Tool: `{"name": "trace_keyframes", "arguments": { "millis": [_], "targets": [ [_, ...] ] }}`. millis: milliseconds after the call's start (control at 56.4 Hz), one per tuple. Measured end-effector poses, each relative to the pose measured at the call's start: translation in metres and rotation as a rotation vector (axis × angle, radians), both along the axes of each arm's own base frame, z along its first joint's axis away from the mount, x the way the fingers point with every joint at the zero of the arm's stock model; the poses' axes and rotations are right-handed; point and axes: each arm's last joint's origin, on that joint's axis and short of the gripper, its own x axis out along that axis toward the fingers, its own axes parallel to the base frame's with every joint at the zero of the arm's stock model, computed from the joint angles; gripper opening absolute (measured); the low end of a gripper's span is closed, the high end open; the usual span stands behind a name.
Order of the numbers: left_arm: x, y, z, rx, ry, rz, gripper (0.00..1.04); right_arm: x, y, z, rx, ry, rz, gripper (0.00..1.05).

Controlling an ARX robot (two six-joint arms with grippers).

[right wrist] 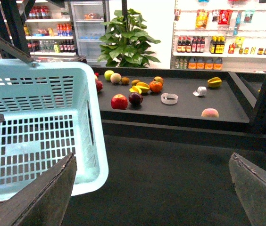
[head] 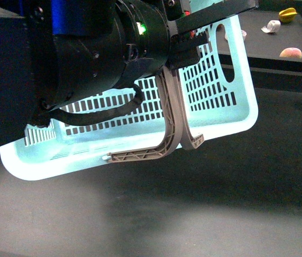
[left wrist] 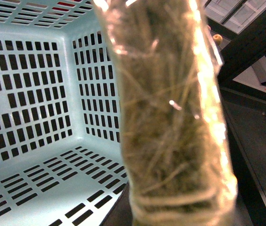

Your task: Pick mango with right arm and hold basket with left

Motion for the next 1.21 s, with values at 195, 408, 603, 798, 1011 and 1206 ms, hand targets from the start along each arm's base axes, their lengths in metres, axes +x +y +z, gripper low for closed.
{"name": "trace_keyframes", "arguments": {
  "millis": [195, 408, 603, 798, 1011, 1206],
  "targets": [
    [0.012, -0.014, -0.007, -0.007, -0.022, -0.04, 0.05, 0.0, 0.0, 0.0, 0.0, 0.0, 0.0, 0.96],
    [0.023, -0.009, -0.016, -0.026, -0.037, -0.069, 0.05, 0.0, 0.0, 0.0, 0.0, 0.0, 0.0, 0.96],
    [0.033, 0.008, -0.014, -0.051, -0.079, -0.096, 0.05, 0.0, 0.0, 0.0, 0.0, 0.0, 0.0, 0.96],
    [0.038, 0.024, -0.02, -0.013, -0.082, -0.098, 0.05, 0.0, 0.0, 0.0, 0.0, 0.0, 0.0, 0.96],
    [0.034, 0.033, -0.035, 0.041, -0.049, -0.091, 0.05, 0.0, 0.0, 0.0, 0.0, 0.0, 0.0, 0.96],
    [0.028, 0.026, -0.036, 0.048, -0.06, -0.117, 0.05, 0.0, 0.0, 0.0, 0.0, 0.0, 0.0, 0.96]
  ]
}}
